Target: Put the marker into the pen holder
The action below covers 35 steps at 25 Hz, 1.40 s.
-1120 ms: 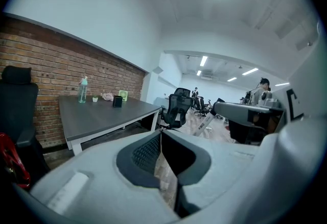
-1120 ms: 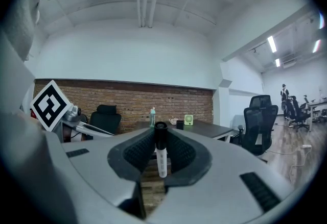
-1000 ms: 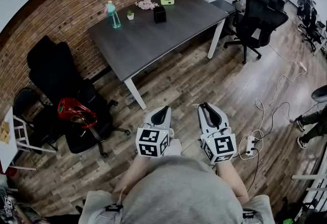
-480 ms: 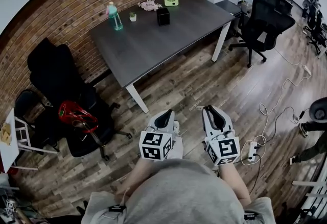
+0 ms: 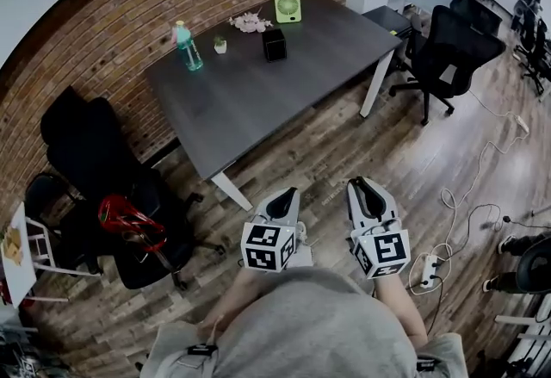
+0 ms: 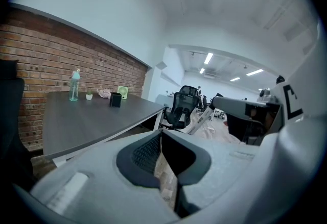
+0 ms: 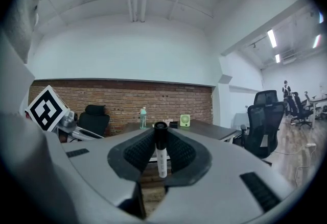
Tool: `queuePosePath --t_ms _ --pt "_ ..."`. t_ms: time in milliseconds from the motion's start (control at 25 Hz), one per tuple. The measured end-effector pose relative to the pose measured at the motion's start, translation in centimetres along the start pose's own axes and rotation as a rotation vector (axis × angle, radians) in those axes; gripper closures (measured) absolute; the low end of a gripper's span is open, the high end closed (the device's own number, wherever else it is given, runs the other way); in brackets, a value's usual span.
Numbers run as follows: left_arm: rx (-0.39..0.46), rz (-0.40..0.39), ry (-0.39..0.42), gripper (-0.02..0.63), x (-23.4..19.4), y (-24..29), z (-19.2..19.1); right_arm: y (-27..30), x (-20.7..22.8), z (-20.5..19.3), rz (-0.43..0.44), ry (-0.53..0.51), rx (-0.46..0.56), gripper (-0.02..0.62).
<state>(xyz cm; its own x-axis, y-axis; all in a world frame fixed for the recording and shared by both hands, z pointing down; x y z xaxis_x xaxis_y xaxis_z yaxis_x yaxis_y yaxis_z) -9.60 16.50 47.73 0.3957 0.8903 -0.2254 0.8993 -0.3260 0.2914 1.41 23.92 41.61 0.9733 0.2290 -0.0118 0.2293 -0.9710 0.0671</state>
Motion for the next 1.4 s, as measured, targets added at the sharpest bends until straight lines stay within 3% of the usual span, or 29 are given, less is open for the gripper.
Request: queuePosePath --t_ms 600,960,1400 --pt "-0.003 -0.049 0.025 0.586 -10.2 11.4 8.1 16.1 3.7 3.4 -0.039 0.001 0.023 0.526" --pt "-0.008 -0.05 0.025 0.586 -15.5 15.9 10.0 23.0 4.5 3.1 -0.043 -0.007 0.013 0.526" --pt "-0.022 -0.048 0.007 0.586 -18.9 18.9 11.1 27.9 4.9 2.9 -0.036 0.001 -0.001 0.526"
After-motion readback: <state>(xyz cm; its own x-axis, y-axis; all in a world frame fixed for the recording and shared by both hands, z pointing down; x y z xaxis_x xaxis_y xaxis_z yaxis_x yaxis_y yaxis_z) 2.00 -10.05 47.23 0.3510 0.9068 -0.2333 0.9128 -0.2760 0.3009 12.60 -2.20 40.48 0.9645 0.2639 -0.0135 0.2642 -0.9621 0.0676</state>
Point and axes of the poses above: the fingertips, and each gripper's own axes: y forward along the fingers, x to its right, z out of its top, the point moved 1 cm from there along -y, backward along the fingers, and after that the axes turned 7 degrees about -z, right-handed, at the moved point
